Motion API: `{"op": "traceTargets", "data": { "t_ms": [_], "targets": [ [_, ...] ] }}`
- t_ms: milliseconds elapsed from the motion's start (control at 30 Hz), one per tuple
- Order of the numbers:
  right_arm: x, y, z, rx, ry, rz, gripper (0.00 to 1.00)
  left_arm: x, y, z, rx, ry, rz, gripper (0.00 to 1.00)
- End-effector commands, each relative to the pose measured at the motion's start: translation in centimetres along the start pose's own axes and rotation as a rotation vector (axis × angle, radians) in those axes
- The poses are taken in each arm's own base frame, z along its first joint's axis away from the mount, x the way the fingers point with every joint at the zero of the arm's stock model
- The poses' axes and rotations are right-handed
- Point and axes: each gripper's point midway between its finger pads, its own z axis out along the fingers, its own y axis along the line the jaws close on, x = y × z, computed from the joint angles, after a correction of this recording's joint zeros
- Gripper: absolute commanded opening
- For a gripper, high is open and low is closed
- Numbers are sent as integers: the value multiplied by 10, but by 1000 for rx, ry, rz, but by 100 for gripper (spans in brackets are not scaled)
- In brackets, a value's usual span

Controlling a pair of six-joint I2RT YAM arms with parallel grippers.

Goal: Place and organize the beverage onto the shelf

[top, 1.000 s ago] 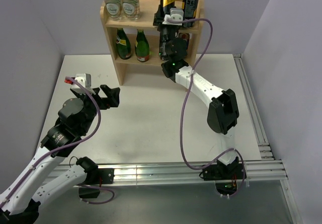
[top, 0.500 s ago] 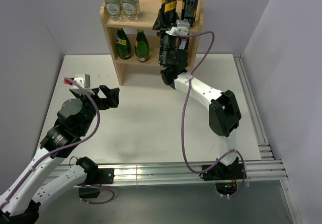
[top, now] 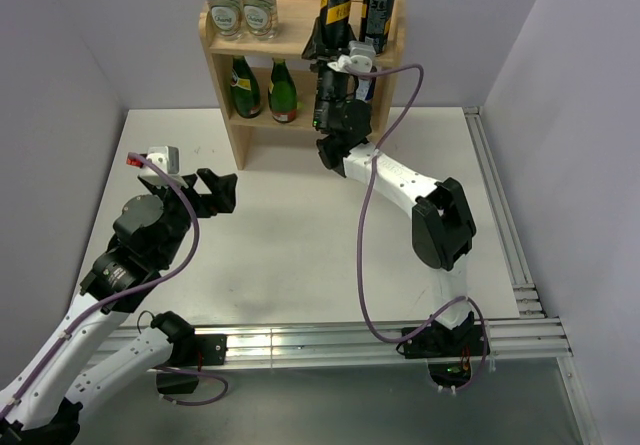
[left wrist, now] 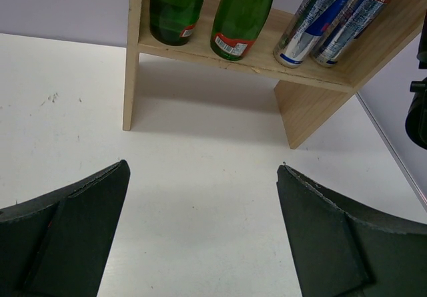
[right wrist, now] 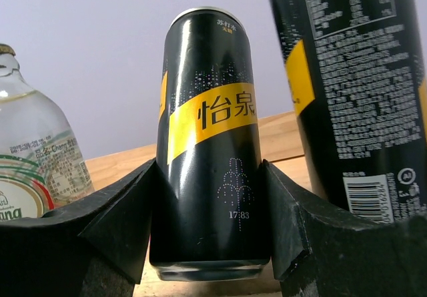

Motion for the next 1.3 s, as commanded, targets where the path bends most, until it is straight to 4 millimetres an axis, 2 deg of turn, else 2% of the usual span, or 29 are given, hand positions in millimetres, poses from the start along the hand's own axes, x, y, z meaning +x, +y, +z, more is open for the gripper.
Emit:
{"op": "traceTargets", "data": {
  "t_ms": [0,233,333,433,567,767,933,967,1000,1033,1067,1100,1167,1233,1267],
  "targets": [
    [103,12,-47,-37,279,-225,0,-8,-2,0,19,-32,7,99],
    [71,35,-48,-81,220,-250,0,-8,2,2,5,-33,5,99],
    [42,43,-44,-87,182,-223,0,-8,5,2,-4,-34,7,99],
    [25,49,-48,-99,160,-223,0,-8,5,2,-7,-36,6,99],
    [-9,54,-53,-100,116,-215,0,-7,7,2,-13,-33,6,99],
    [-42,46,-68,-64,87,-211,0,-6,7,3,-16,-30,9,99],
    [-59,32,-93,-18,103,-212,0,-2,2,6,10,-12,14,99],
    [-61,30,-98,-16,109,-202,0,-4,-3,5,37,-14,7,99],
    [-74,23,-100,-6,106,-179,0,-5,-7,5,61,-17,6,99],
    [-69,25,-115,-24,133,-179,0,-6,-11,5,84,-21,1,99],
    [-72,24,-121,-24,140,-165,0,-14,-16,4,110,-44,-14,99],
    [-76,17,-129,-19,157,-162,0,-17,-27,2,165,-43,-32,99],
    [-86,24,-147,-47,178,-121,0,-24,-43,0,236,-47,-63,99],
    [-98,19,-161,-62,211,-93,0,-40,-70,-6,358,-56,-122,99],
    [-103,25,-172,-86,228,-45,0,-41,-78,-3,384,-39,-163,99]
  ]
}}
